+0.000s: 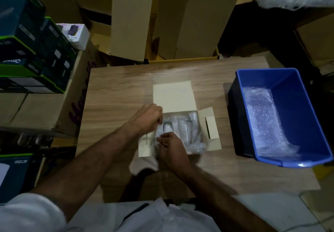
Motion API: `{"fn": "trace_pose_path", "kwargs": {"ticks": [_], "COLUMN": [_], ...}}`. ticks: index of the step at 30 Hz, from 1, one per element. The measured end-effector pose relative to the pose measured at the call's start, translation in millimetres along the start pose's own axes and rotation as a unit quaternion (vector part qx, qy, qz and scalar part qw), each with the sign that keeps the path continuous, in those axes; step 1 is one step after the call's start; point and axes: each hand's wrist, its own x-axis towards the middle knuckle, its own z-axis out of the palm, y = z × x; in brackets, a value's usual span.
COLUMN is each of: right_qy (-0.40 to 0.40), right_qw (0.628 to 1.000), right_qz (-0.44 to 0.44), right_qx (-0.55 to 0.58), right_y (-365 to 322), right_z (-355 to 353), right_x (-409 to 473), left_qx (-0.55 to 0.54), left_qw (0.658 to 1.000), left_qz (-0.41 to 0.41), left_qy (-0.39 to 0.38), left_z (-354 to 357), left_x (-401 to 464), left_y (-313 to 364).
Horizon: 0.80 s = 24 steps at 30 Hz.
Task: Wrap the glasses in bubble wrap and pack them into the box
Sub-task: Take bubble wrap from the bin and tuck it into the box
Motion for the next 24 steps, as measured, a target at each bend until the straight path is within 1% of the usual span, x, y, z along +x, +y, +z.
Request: {"fn": "trace_pose_path", "kwargs": {"ticks": [3,5,7,10,13,15,16,18,19,20,21,24], "right_qy": [0.03,0.012,-0.011,-0.027,-0.073,-0.094,-0.083,-0.023,-0.003,-0.003,-0.021,-0.082], "right_qw": [0.998,0.988,0.979,0.976,0.973,0.974,0.98,0.988,0.986,0.977,0.963,0.902], "right_qz": [-0.009,-0.026,-0.047,-0.061,-0.043,-0.032,-0.025,-0.016,-0.03,-0.056,-0.085,-0.169], "right_qx": [-0.058,-0.153,-0.2,-0.205,-0.216,-0.202,-0.181,-0.15,-0.165,-0.204,-0.256,-0.39], "right_y": [0.6,3.6,5.7,6.9,12.5,17.9,20.5,24.4,27.7,30.9,34.0,37.5], "right_z": [1.4,-1.1,-5.4,-11.2,-16.8,-23.0,-27.1,-37.4,-42.5,-47.4,-51.5,-60.1], "right_x": [5.7,9.6,8.1,0.9,0.8,3.6,5.4,10.7,13.4,16.2,18.6,28.0], "left_qx": [0.07,0.097,0.084,0.078,0.068,0.057,0.05,0.047,0.056,0.07,0.084,0.122], "left_qw": [0.996,0.991,0.988,0.985,0.985,0.984,0.984,0.986,0.986,0.986,0.986,0.983], "left_qz": [0.051,0.062,0.049,0.032,0.009,-0.015,-0.026,-0.041,-0.044,-0.048,-0.053,-0.073], "left_qy": [-0.032,-0.073,-0.121,-0.152,-0.16,-0.168,-0.166,-0.155,-0.15,-0.144,-0.136,-0.113], "left_z": [-1.3,-1.5,-0.4,-2.3,-6.0,-7.2,-6.8,-5.2,-4.6,-3.8,-2.3,0.1], "left_x": [-0.5,-4.2,-9.5,-13.5,-15.8,-16.3,-16.1,-15.5,-15.5,-15.6,-15.6,-15.7], "left_y": [-5.8,-12.1,-15.8,-11.2,-3.4,0.6,2.3,6.3,9.7,13.8,18.2,31.4]}}
